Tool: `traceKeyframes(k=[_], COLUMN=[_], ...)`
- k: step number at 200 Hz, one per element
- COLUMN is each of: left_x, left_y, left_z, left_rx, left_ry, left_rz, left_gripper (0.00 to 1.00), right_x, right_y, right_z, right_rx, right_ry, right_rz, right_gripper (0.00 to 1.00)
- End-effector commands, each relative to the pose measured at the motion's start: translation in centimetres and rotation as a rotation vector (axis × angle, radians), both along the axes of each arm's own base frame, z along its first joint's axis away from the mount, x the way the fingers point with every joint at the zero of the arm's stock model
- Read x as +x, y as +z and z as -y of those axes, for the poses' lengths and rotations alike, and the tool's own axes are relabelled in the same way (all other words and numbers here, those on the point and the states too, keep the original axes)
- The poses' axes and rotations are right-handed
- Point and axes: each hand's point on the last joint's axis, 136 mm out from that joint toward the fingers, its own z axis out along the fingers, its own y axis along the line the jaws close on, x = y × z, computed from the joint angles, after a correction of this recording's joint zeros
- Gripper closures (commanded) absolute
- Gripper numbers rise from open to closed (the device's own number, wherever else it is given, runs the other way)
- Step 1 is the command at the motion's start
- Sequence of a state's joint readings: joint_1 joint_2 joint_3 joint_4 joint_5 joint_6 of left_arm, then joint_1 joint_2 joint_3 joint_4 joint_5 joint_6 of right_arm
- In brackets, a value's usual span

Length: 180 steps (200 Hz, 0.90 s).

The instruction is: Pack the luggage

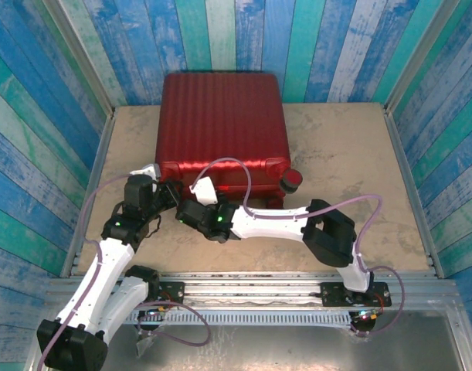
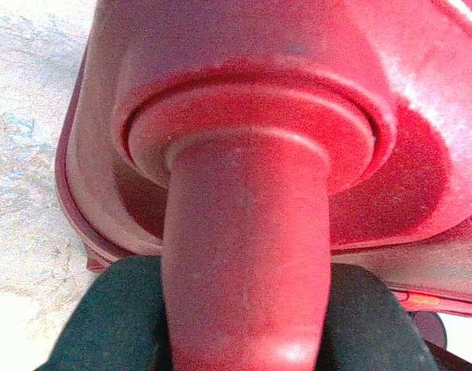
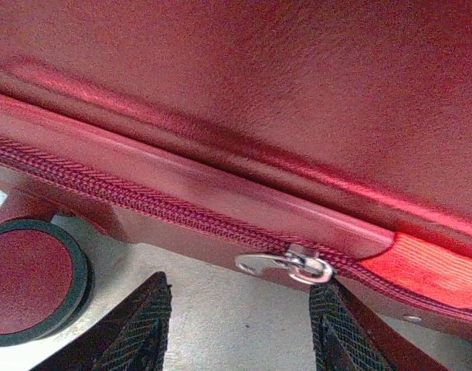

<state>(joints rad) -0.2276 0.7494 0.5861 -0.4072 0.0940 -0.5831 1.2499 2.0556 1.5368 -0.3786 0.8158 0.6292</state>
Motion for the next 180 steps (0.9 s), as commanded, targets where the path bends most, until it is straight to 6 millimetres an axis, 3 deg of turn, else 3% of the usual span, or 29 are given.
traceKeyframes(k=[1,14,29,52,68,101,128,180], left_x=[-0.2,-0.2,-0.2,-0.1,-0.1,-0.1,-0.1,0.0], left_y=[1.3,1.3,1.3,1.6,1.7,2.1,2.0,1.9], left_z=[0.9,0.8,0.6,0.5,0.1,-0.2,-0.1,-0.3], left_rx=[-0.023,-0.023,-0.018,-0.004,0.011,0.032,0.023,0.034], left_ry=[-0.052,-0.048,-0.042,-0.037,-0.025,-0.015,-0.020,-0.012], left_rz=[0.036,0.036,0.040,0.043,0.044,0.053,0.055,0.051], left_gripper=[1.00,1.00,1.00,1.00,1.00,1.00,1.00,1.00], right_x=[1.7,2.6,3.6,4.1,4.0,3.1,1.9,1.1], right_y=[-0.6,-1.0,-1.1,-0.4,0.4,0.1,-0.4,-0.7], right_z=[0.8,1.6,2.7,4.1,4.2,8.1,11.2,11.8], right_rx=[-0.026,-0.055,-0.053,-0.020,0.061,0.284,0.205,0.165], right_ry=[-0.081,-0.138,-0.198,-0.201,-0.096,0.133,0.188,0.240], right_rz=[0.027,0.060,0.098,0.105,0.085,-0.113,-0.137,-0.139], right_gripper=[0.51,0.57,0.77,0.98,1.00,1.00,0.99,1.00])
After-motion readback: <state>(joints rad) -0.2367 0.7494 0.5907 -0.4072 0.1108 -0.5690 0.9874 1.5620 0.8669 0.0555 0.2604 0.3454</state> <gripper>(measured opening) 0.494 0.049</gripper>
